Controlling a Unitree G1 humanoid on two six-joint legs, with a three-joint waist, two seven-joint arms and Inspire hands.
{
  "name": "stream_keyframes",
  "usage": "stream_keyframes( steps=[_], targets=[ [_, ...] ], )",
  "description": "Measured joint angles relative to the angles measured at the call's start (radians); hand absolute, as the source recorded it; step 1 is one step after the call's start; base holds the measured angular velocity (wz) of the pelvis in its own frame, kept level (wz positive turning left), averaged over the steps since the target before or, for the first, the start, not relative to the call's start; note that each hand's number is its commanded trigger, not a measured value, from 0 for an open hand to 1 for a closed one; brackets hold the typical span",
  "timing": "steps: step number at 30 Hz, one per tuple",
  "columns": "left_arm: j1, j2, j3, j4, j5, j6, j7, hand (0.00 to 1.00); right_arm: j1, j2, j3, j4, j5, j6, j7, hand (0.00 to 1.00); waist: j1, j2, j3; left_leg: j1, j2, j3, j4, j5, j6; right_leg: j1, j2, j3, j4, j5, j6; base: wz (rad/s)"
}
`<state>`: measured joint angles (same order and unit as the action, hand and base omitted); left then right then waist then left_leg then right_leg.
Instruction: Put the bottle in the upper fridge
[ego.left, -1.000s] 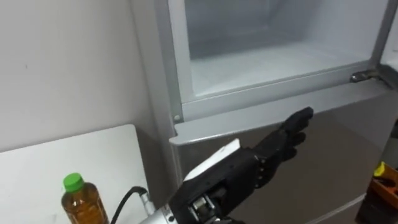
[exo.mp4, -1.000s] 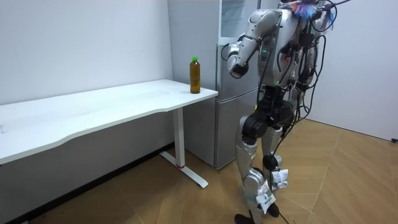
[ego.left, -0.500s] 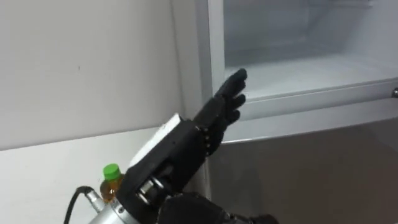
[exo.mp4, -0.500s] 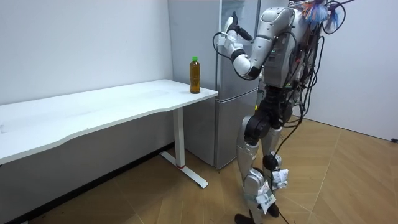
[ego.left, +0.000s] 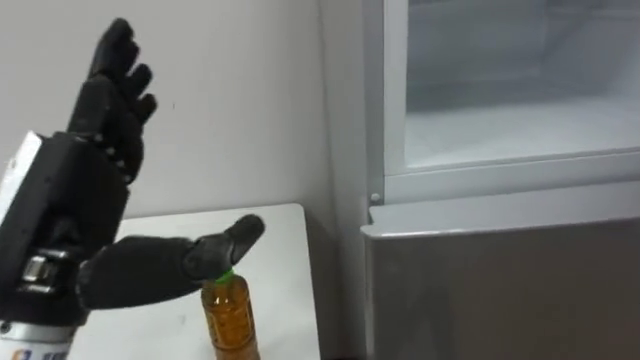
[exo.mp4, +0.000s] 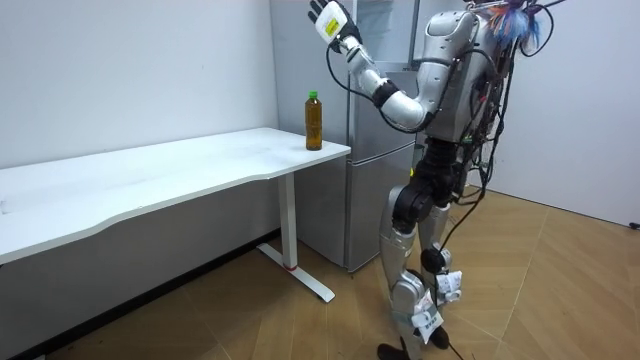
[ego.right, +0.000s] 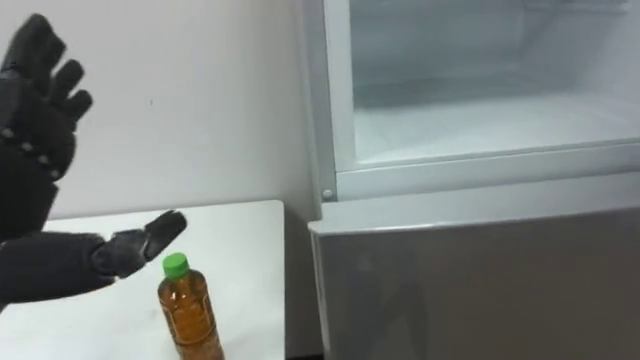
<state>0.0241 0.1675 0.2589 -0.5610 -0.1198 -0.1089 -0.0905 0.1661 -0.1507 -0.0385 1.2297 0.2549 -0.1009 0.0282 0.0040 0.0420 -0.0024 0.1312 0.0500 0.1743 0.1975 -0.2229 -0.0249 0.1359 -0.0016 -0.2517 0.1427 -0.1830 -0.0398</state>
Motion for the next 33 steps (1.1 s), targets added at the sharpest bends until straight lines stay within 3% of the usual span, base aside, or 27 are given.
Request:
stream_keyframes(
  steps=[4,6,14,20,28,33],
  targets=[
    [0.080,-0.004,0.040,0.000,0.006,-0.001,0.046,0.00,0.021,0.002,-0.026,-0.021,-0.020,0.001,0.009,0.00,0.016,0.004,-0.0024,0.006,-0.005,-0.020,0.000,0.000,0.000,0.007,-0.005,-0.013,0.008,-0.008,0.001,0.07],
    [0.131,-0.007,0.063,0.009,0.004,-0.001,0.087,0.00,0.032,0.002,-0.026,-0.023,-0.020,0.001,0.009,0.00,0.021,-0.001,0.0021,0.021,-0.009,-0.022,-0.003,0.000,0.000,0.028,-0.011,-0.029,0.008,-0.016,0.005,0.20],
    [0.174,-0.007,0.175,0.098,-0.041,-0.004,0.230,0.00,0.066,0.006,-0.055,-0.062,-0.018,0.007,-0.003,0.00,0.043,0.004,0.0030,0.021,-0.015,-0.038,-0.001,0.000,0.000,0.036,-0.016,-0.051,0.008,-0.029,0.008,0.11],
    [0.232,-0.042,0.208,0.160,-0.097,-0.006,0.299,0.00,0.114,0.007,-0.075,-0.109,-0.026,0.008,-0.002,0.00,0.059,0.004,0.0014,0.020,-0.014,-0.038,0.000,0.000,0.000,0.034,-0.015,-0.050,0.012,-0.034,0.006,0.00],
    [0.307,-0.044,0.206,0.488,-0.270,-0.016,0.350,0.00,0.126,0.007,-0.106,-0.114,-0.042,0.019,-0.018,0.00,0.059,0.005,-0.0006,0.031,-0.013,-0.040,-0.010,0.000,0.000,0.038,-0.014,-0.046,0.013,-0.034,0.005,-0.01],
    [0.336,-0.066,0.199,0.690,-0.281,-0.017,0.388,0.00,0.124,0.010,-0.114,-0.134,-0.097,0.029,-0.014,0.00,0.058,-0.007,0.0012,0.034,-0.013,-0.037,-0.011,0.000,0.000,0.038,-0.013,-0.040,0.012,-0.034,0.005,0.00]
  ],
)
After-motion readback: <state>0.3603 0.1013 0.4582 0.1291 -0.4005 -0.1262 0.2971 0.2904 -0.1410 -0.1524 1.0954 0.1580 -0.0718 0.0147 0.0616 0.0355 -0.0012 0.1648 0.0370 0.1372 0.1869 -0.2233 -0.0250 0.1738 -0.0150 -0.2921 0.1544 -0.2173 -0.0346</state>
